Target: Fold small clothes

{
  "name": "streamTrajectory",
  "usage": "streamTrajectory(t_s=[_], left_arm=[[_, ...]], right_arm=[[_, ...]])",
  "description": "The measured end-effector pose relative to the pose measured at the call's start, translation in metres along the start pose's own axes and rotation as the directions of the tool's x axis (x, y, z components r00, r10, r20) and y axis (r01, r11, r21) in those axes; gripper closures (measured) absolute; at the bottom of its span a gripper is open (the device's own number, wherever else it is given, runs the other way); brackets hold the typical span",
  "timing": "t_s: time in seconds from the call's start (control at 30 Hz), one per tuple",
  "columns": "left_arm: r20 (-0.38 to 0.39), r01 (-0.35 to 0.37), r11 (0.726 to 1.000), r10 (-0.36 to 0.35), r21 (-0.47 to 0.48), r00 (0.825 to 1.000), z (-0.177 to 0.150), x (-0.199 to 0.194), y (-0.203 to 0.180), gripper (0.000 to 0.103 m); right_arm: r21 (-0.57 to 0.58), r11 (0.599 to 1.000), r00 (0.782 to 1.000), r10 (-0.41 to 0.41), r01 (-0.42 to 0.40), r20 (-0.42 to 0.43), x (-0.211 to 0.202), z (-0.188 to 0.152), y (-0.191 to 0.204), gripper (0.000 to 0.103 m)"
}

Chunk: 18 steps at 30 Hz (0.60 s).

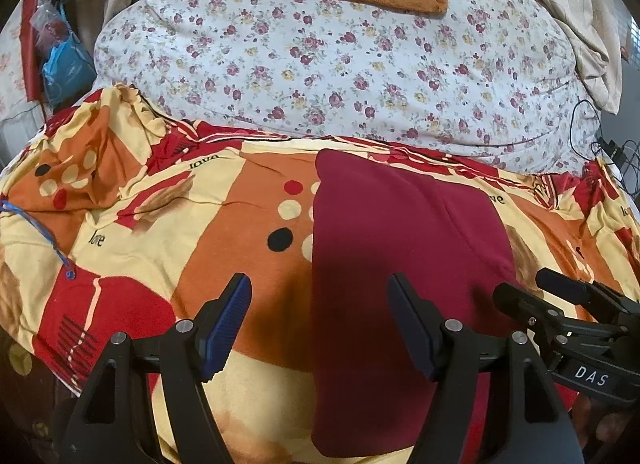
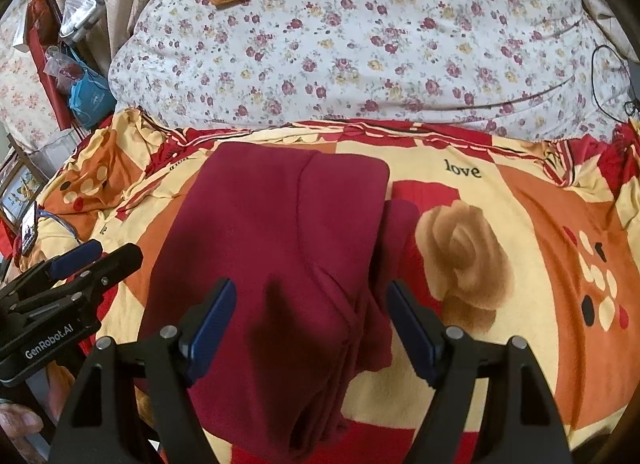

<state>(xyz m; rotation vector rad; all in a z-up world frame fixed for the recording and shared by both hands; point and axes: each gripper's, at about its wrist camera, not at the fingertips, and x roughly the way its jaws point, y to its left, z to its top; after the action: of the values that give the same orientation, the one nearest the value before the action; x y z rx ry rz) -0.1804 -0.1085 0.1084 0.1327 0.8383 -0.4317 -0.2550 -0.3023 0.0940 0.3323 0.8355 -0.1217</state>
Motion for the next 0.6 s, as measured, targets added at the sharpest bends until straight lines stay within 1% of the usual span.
streamTrajectory(t_s=[0.6], left_arm=[[-0.009,-0.008,1.000,0.008,0.005,1.000,0.0005,0.0058,-0.0045,0.042]], right_arm=[[0.011,1.000,1.000,0.002,-0.001,-0.018,0.0064,0.0015,-0.0011,0.022]])
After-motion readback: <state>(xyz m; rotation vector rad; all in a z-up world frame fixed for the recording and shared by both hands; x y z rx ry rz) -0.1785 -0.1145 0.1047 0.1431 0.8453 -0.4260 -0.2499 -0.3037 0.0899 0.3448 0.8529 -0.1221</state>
